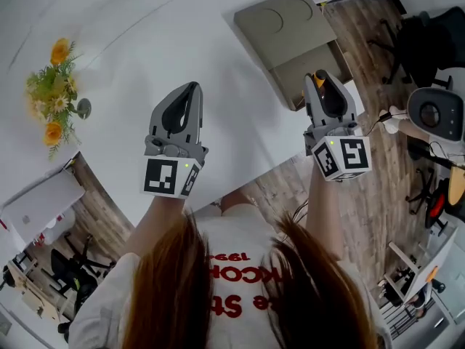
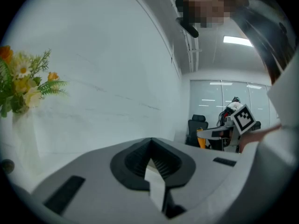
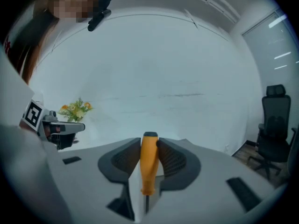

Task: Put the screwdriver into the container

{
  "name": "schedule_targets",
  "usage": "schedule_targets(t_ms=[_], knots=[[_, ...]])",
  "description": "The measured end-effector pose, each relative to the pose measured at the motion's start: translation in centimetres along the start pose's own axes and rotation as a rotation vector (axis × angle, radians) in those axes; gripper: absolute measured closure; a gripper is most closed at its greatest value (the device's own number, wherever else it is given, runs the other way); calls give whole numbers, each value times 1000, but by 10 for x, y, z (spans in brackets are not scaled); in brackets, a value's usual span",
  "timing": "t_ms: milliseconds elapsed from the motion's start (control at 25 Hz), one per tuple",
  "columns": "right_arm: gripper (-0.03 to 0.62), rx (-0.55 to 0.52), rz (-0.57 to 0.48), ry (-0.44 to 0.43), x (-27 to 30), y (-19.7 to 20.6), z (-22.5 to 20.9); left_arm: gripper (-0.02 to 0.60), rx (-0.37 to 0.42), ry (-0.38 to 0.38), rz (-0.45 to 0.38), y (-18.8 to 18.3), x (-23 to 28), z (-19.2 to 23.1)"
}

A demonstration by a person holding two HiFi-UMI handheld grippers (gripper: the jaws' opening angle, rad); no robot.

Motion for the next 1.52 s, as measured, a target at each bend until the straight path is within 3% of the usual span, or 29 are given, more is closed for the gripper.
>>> schedule_targets(t_ms=[160, 440, 640, 880, 1000, 1120, 1240, 1400, 1520], knots=[[473, 36, 85, 41, 9, 25, -26, 575, 9, 3, 18, 3, -2, 0], [471, 281, 142, 150, 21, 68, -73, 575, 16, -12, 42, 9, -3, 9], [462, 337, 250, 222, 34, 91, -102, 575, 15, -17, 46, 10, -4, 12], [427, 273, 478, 279, 45, 116, -119, 575, 7, -21, 54, 12, -5, 15], [405, 213, 621, 257, 52, 127, -118, 575, 5, -26, 54, 12, -5, 17], [407, 161, 679, 238, 57, 133, -114, 575, 4, -32, 55, 14, -4, 20], [420, 157, 628, 235, 56, 130, -113, 575, 5, -40, 51, 12, -5, 22], [576, 145, 414, 283, 42, 95, -113, 575, 4, -44, 33, 6, -6, 24], [589, 127, 257, 266, 34, 62, -103, 575, 4, -44, 13, -1, -4, 24]])
Point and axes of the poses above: the fingertips, and each gripper's own axes: x forward along the fingers, z to its left, y out of its underside, the point moved 2 cm from there along -x, backward along the fingers, and after that the axes turned 15 degrees about -y, right-handed, at the moved point
